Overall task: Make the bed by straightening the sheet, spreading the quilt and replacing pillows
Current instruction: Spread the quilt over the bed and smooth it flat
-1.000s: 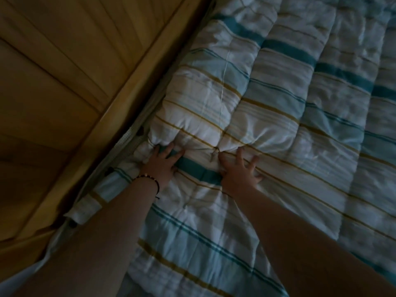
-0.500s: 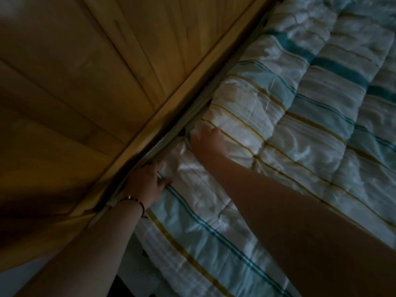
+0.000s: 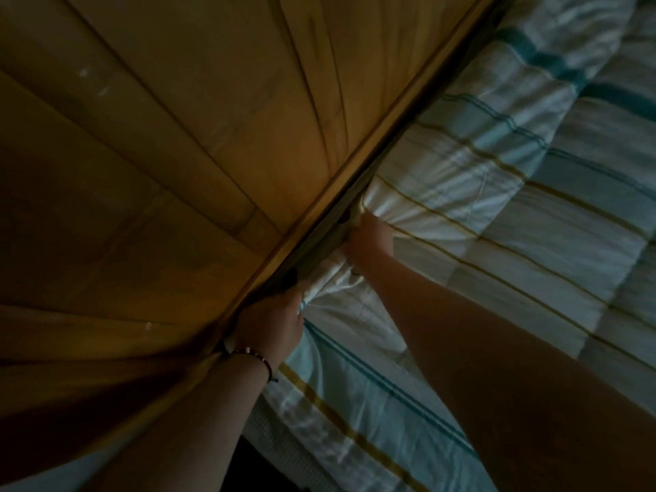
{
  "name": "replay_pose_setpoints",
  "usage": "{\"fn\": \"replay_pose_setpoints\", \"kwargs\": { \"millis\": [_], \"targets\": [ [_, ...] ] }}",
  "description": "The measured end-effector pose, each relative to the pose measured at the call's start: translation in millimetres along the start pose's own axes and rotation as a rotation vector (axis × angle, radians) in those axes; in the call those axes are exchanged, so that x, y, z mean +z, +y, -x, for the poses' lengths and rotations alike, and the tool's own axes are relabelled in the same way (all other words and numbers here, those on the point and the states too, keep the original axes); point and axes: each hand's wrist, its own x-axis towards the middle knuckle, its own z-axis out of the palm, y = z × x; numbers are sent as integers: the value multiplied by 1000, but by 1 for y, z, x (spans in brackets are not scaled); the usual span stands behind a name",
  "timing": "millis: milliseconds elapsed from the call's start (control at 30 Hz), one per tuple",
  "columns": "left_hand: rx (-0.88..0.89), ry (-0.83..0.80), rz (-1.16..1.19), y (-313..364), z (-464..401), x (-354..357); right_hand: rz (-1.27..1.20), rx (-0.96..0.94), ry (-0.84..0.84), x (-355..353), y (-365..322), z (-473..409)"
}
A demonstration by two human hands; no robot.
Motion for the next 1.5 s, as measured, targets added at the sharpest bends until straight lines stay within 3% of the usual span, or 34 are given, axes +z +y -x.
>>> {"fn": "replay_pose_setpoints", "kwargs": {
  "millis": [267,434,500,601,734,901,1001,1101,1168,1201,1268,1334,1501],
  "targets": [
    [-151,-111,29,5,3,-5,-158,-18,-185,-5,18,17],
    [-141,-307,-37,-1,19,-14,-200,-139,-250,-9,31,60],
    [-48,-368,-111,-4,24,-16,-62,-170,-323,-9,39,79],
    [51,-464,-184,-9,28,-19,150,-253,-297,-6,58,101],
    [5,-607,-334,-9,34,-12,348,-303,-295,-4,75,129],
    [-162,-569,-258,11,20,12,433,-191,-247,-11,114,161],
    [-192,-369,-280,21,17,16,428,-223,-241,-25,134,169],
    [20,-234,-521,38,26,5,455,-197,-187,-36,139,171],
    [198,-100,-516,53,35,-2,537,-76,-98,-42,143,174],
    [265,-112,-455,57,41,1,539,35,-79,-47,147,178],
    [254,-330,-245,58,53,20,472,255,-101,-57,159,191],
    [208,-556,-238,50,70,41,397,317,-164,-58,175,212],
    [217,-621,-381,26,99,49,427,191,-255,-17,213,279]
  ]
}}
